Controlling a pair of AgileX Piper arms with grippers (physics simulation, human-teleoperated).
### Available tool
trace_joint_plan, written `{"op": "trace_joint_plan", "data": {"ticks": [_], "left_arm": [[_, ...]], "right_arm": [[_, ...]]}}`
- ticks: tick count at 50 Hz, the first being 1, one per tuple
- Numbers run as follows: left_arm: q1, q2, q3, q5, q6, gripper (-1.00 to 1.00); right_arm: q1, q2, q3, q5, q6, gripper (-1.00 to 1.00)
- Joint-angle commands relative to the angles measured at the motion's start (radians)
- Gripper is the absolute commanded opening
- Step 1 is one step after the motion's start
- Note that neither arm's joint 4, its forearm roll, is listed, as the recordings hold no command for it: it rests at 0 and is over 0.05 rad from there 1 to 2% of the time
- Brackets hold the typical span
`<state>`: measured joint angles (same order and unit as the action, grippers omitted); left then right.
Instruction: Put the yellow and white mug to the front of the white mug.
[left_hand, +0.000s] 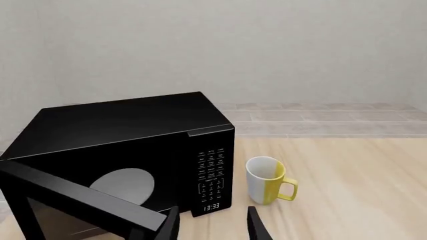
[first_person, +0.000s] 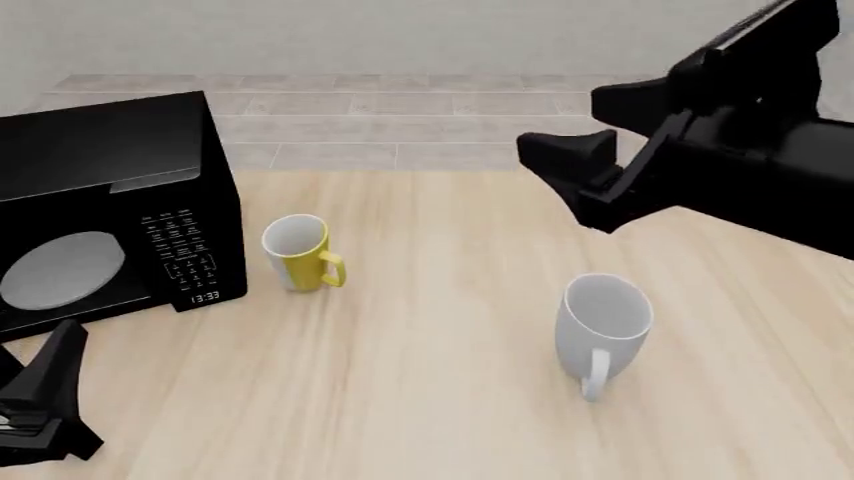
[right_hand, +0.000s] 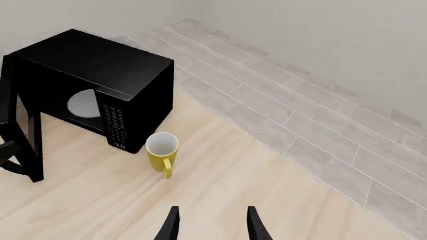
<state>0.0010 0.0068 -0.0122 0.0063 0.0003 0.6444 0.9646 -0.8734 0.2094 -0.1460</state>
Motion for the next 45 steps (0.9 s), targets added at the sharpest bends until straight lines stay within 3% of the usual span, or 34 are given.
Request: {"op": "trace_joint_plan", "data": {"ticks": [1, 22, 30, 45], "left_arm": [[0.0, -0.003, 0.005, -0.003, 0.001, 1.0], [0.0, -0.005, 0.006, -0.002, 0.001, 1.0], [0.0, 0.005, -0.009, 0.004, 0.001, 1.0], [0.0, 0.01, -0.012, 0.002, 0.002, 1.0]], "right_arm": [[0.067, 0.173, -0.143, 0.066, -0.022, 1.0], [0.064, 0.404, -0.335, 0.133, -0.053, 1.0], [0.061, 0.472, -0.37, 0.123, -0.083, 1.0], [0.068, 0.56, -0.418, 0.101, -0.08, 1.0]]}}
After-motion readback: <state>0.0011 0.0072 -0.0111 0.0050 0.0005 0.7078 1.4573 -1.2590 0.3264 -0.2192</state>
